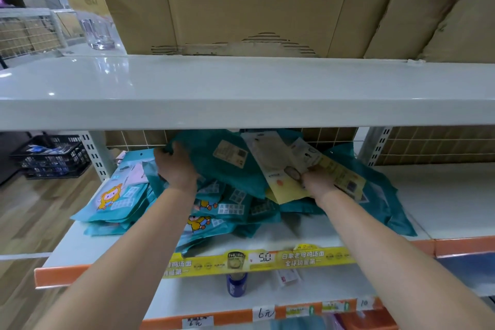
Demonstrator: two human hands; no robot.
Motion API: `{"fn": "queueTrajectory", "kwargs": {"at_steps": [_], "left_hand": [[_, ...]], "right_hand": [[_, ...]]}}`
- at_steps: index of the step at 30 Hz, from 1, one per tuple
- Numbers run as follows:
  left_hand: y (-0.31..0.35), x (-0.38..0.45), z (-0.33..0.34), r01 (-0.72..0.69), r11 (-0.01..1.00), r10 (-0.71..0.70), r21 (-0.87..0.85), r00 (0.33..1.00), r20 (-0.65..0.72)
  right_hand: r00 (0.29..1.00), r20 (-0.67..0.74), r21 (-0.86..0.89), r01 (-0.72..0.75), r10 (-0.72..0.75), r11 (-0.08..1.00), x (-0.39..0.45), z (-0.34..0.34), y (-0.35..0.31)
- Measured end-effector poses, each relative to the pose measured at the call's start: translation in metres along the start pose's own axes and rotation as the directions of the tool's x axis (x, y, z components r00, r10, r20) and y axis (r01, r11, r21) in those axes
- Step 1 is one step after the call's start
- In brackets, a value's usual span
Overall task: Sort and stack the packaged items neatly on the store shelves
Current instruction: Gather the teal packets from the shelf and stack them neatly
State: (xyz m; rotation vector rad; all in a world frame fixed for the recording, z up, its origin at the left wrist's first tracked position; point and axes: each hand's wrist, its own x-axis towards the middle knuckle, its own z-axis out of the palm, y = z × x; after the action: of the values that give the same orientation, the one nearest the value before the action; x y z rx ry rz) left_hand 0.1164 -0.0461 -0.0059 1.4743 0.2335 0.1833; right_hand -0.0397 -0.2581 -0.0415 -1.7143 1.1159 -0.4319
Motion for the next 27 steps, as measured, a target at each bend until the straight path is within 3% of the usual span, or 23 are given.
{"fn": "queueTrajectory", "kwargs": {"at_steps": [4, 7, 11, 16, 20, 23, 27], "left_hand": [[-0.016, -0.011, 0.002, 0.289, 0.904, -0.208, -0.314, 0.941, 0.267], [-0.025, -0.023, 0.007, 0.337, 0.903, -0.220, -0.266, 0.895, 0.388], [-0.026, -0.041, 0.016, 0.357, 0.913, -0.248, -0.196, 0.869, 0.428], [-0.016, -0.035, 0.011, 0.389, 0.870, -0.265, -0.303, 0.887, 0.379], [-0.012, -0.020, 0.004, 0.265, 0.924, -0.185, -0.277, 0.941, 0.283], [-0.017, -0.010, -0.001, 0.061, 0.996, -0.049, -0.062, 0.983, 0.178], [-0.018, 0.001, -0.010, -0.026, 0.988, 0.003, 0.153, 0.990, 0.144]], "right_hand": [[0.997, 0.074, 0.061, -0.016, 0.012, 0.998, -0.005, 0.006, -0.001], [0.987, 0.145, 0.203, -0.093, 0.064, 0.975, -0.003, 0.010, 0.000], [0.982, 0.169, 0.235, -0.128, 0.089, 0.964, -0.001, 0.011, 0.003], [0.999, 0.014, 0.009, -0.045, 0.045, 0.999, -0.003, 0.000, 0.003], [0.995, -0.058, -0.003, -0.080, 0.080, 0.997, -0.004, -0.007, 0.007], [0.985, -0.031, -0.026, -0.172, 0.171, 0.985, -0.005, -0.010, 0.009], [0.979, -0.038, 0.100, -0.193, 0.198, 0.976, -0.010, -0.010, 0.012]]}}
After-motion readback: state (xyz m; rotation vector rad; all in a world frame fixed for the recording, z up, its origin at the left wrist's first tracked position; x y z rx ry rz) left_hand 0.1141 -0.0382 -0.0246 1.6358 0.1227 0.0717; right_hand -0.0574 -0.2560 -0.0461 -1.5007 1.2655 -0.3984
